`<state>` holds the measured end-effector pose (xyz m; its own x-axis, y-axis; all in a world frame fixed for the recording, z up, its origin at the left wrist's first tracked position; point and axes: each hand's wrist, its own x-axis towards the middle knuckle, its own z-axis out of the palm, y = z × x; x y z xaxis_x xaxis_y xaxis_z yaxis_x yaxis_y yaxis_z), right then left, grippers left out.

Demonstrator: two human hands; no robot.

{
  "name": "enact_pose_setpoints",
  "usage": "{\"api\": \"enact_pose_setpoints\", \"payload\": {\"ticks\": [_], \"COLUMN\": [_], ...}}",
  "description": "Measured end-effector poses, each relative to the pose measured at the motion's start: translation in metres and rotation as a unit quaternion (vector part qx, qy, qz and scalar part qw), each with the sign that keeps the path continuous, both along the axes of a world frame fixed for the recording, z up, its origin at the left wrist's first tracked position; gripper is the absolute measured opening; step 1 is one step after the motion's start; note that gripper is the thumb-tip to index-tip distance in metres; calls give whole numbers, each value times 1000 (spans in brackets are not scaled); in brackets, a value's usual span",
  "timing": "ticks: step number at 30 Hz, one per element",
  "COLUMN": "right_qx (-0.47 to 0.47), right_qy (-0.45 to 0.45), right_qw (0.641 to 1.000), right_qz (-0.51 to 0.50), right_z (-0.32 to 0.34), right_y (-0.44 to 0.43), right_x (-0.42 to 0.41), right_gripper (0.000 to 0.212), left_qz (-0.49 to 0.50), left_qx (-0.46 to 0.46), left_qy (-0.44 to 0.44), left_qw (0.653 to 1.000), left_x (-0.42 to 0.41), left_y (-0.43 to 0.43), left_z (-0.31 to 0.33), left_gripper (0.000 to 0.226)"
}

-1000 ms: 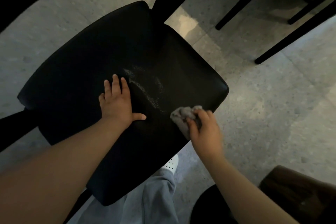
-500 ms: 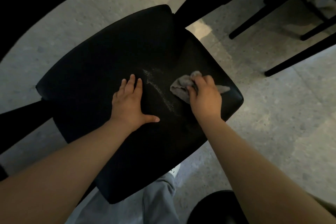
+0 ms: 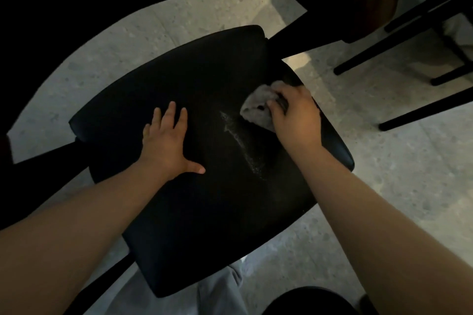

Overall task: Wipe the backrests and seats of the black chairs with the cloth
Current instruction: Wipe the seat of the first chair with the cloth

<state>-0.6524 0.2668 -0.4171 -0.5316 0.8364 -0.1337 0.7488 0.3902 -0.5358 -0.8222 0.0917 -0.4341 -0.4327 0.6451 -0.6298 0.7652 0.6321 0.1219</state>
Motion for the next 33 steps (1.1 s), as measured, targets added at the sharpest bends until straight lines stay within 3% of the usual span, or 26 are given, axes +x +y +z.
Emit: {"api": "enact_pose_setpoints", "payload": {"ticks": [12, 17, 23, 30, 33], "right_qx": [-3, -10, -149, -3, 20], "right_qy": [-91, -120, -149, -3, -25], "right_qw": [993, 985, 966, 994, 992], "right_qz": [77, 120, 149, 109, 121], "right_z": [-37, -37, -2, 2, -24], "right_y": [23, -6, -45, -14, 0], "right_x": [-100, -48, 41, -44, -100], "right_gripper": [30, 28, 22, 29, 29], "left_qz": [-9, -9, -8, -4, 6], "left_qx": [12, 9, -6, -7, 14], "left_qy": [10, 7, 11, 9, 4], "left_qw": [1000, 1000, 1000, 1000, 1000], "left_x": [0, 0, 3, 2, 1], "left_y": [-4, -4, -1, -2, -6], "left_z": [-16, -15, -10, -12, -16], "left_gripper": [141, 140, 140, 140, 142]}}
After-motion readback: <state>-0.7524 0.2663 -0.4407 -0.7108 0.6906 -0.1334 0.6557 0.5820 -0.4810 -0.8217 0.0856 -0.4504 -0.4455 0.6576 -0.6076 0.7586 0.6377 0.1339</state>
